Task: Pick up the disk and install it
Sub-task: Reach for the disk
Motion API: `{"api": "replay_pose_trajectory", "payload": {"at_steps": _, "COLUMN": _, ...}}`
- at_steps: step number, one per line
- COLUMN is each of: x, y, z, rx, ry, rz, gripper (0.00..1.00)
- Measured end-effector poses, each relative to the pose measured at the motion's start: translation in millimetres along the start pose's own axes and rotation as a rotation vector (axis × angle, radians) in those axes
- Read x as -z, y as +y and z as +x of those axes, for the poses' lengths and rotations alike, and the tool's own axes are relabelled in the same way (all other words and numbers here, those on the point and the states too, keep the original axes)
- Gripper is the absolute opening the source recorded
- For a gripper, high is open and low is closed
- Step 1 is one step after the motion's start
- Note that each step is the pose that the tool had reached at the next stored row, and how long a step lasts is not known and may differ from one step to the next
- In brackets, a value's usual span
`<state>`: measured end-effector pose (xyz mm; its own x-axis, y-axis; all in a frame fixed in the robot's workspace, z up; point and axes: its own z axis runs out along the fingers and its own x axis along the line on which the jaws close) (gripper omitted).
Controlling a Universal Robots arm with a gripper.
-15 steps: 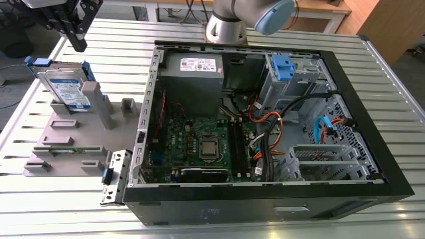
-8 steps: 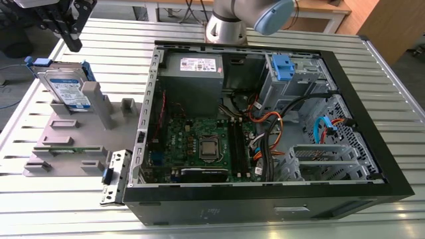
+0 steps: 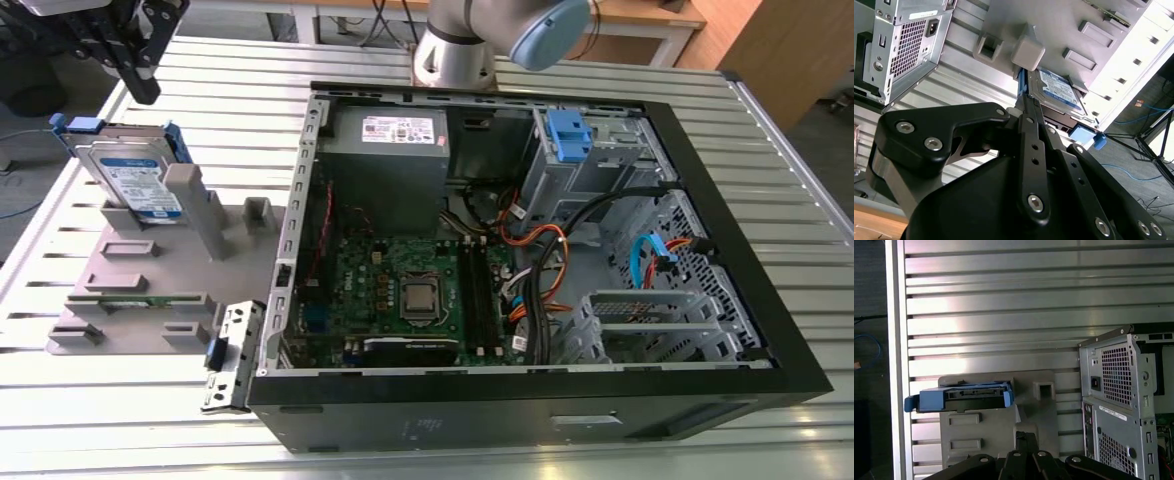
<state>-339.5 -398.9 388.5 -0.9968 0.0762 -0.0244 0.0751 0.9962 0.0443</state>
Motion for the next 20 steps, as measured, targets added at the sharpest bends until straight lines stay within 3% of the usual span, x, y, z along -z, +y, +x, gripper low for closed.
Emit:
{"api": "replay_pose_trajectory", "payload": {"at_steps": 10, "x": -2.0, "y": -0.3, "z": 2.6, "rx": 0.000, "ry": 0.0000, "rz": 0.0000, "gripper": 0.11}}
{"api": "replay_pose_trajectory", "payload": {"at_steps": 20, "x": -8.4, "y": -1.1, "z": 11.2, "rx": 0.000, "ry": 0.0000, "rz": 0.0000, "gripper": 0.11}}
